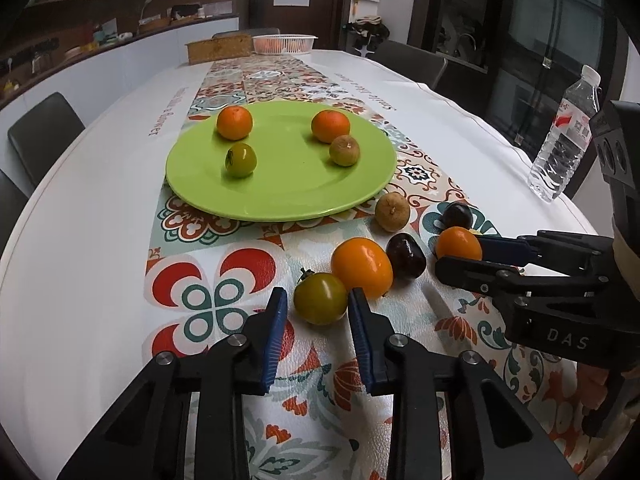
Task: Organize fruits
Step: 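Grasp a green tomato with the left gripper while the right gripper grasps an orange, then carry the tomato and orange onto the green plate and open both grippers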
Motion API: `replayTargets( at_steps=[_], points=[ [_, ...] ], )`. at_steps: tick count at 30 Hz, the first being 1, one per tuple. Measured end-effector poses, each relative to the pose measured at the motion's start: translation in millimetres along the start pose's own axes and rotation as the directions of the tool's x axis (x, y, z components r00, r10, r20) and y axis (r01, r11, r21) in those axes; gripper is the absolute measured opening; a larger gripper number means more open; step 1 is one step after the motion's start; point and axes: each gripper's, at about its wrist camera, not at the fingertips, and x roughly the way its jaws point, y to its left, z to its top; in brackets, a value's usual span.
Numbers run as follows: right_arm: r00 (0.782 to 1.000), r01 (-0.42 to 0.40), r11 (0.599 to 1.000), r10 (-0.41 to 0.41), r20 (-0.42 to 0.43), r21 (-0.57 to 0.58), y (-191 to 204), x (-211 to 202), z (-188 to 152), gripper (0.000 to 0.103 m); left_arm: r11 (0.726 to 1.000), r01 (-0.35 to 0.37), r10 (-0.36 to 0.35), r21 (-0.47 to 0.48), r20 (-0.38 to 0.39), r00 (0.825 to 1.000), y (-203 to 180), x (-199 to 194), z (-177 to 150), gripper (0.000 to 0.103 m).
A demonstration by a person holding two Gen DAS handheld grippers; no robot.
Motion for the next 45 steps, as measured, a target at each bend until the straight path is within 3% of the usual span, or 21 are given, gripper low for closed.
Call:
replayTargets(
  at_steps=[6,15,36,45],
  points=[
    [1.0,0.003,1.0,-0.003,-0.004,-0.009,0.4,2.9,1.3,0.032,1.0,0.001,-0.001,-0.005,-0.007,1.0,-0.3,2.5,1.4,0.028],
    [1.0,0.0,1.0,0.001,0.015,-0.023,2.0,-7.7,0.5,0.031,1.0,-0.016,0.016,0.008,0.018,1.0,-6.8,-8.3,1.6,0.027],
    [0.989,-0.042,0.996,0.053,0.136,-0.08,20.4,-63.9,7.0,0.031,0.999,-0.049,0.051,-0.015,0.16,0.986,-20.5,-71.7,11.2,0.027],
    [0.975,-0.035,0.994,0.056,0.217,-0.102,23.9,-79.4,27.9,0.031,0.997,-0.075,0.076,-0.013,0.238,0.968,-19.1,-88.2,31.9,0.027]
  ],
)
